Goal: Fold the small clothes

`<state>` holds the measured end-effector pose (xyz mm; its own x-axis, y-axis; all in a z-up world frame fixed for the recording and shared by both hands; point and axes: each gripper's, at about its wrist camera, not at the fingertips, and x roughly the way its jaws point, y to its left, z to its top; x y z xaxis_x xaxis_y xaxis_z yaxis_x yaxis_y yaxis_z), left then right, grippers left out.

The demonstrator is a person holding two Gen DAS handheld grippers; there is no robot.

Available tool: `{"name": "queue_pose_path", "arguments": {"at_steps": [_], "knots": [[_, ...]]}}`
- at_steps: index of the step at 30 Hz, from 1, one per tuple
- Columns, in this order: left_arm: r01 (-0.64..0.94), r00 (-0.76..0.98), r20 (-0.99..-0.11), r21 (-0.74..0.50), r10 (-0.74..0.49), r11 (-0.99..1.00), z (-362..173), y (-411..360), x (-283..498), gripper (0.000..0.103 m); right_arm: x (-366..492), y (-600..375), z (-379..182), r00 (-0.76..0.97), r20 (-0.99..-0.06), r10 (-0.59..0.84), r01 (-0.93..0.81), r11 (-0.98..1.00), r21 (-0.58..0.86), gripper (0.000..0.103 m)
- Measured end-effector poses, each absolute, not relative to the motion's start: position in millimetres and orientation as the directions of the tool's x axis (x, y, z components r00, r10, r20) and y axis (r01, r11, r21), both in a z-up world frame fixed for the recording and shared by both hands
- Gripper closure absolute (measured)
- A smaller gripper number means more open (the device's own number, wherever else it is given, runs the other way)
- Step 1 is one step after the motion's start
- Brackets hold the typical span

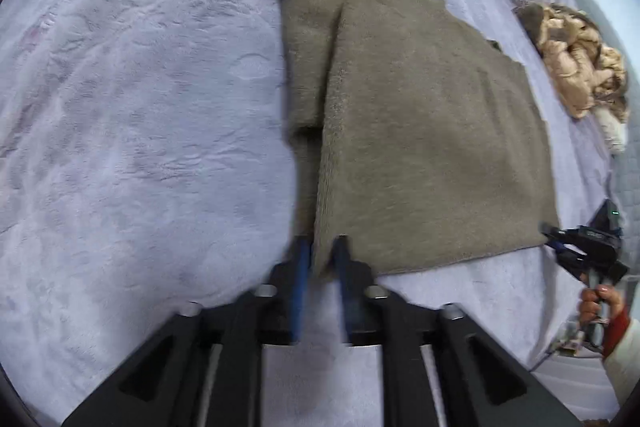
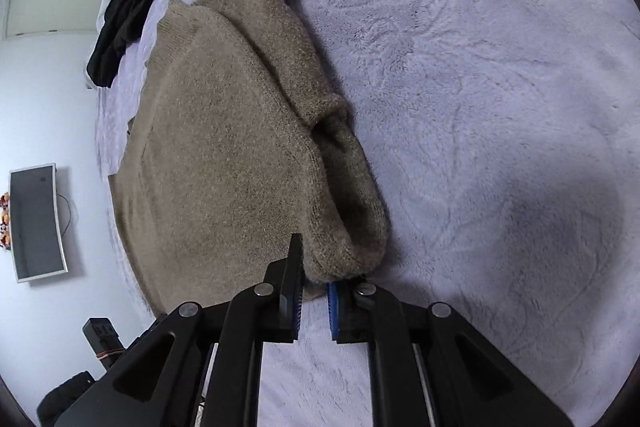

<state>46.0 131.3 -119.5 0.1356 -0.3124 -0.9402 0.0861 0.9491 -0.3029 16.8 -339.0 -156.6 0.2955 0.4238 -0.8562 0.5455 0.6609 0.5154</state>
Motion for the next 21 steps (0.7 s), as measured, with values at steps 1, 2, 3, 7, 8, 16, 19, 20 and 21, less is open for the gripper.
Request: {"name": "queue_pose_path", "arguments": {"at_steps": [1,2,3,7,8,16,19,20,21], "knots": [[0.079,0.153,-0.951,-0.261,-0.27,0.962,-116.3,131.6,44.4,0.036,16.0,-338.4,-154.1,0.286,-0.863,0.416,0.552,0.665,0.503,0.082],[0.079,0.176,-0.952,-0.24,-0.251,0.967,-112.8,132.0,42.5,0.033,14.9,-338.3,-151.4,0.281,-0.869,0.408,0.552,0.672,0.494,0.079],[0.08,0.189,-0.951,-0.232,-0.243,0.969,-109.8,134.6,40.2,0.033,12.2,-337.4,-147.8,0.272,-0.877,0.396,0.547,0.686,0.479,0.077],[0.066,0.196,-0.949,-0.238,-0.247,0.969,-101.8,135.6,38.0,0.033,10.2,-324.8,-129.2,0.24,-0.905,0.351,0.496,0.757,0.425,0.071],[0.069,0.207,-0.947,-0.237,-0.246,0.969,-98.4,136.1,38.6,0.033,9.6,-320.9,-124.2,0.236,-0.909,0.344,0.48,0.771,0.417,0.071],[-0.013,0.217,-0.968,-0.131,-0.126,0.991,-124.3,136.0,77.9,0.033,0.4,-286.2,-96.8,0.233,-0.904,0.36,0.396,0.814,0.426,0.071],[-0.011,0.21,-0.966,-0.157,-0.151,0.988,-129.4,143.7,78.8,0.03,-2.3,-269.8,-91.8,0.214,-0.912,0.35,0.351,0.844,0.406,0.071],[-0.004,0.211,-0.966,-0.154,-0.15,0.988,-128.5,144.0,77.8,0.03,-1.9,-263.0,-90.2,0.207,-0.916,0.344,0.332,0.856,0.396,0.071],[0.005,0.208,-0.967,-0.146,-0.144,0.989,-128.2,145.6,75.9,0.03,-0.1,-256.7,-89.3,0.203,-0.918,0.341,0.32,0.863,0.391,0.071]]}}
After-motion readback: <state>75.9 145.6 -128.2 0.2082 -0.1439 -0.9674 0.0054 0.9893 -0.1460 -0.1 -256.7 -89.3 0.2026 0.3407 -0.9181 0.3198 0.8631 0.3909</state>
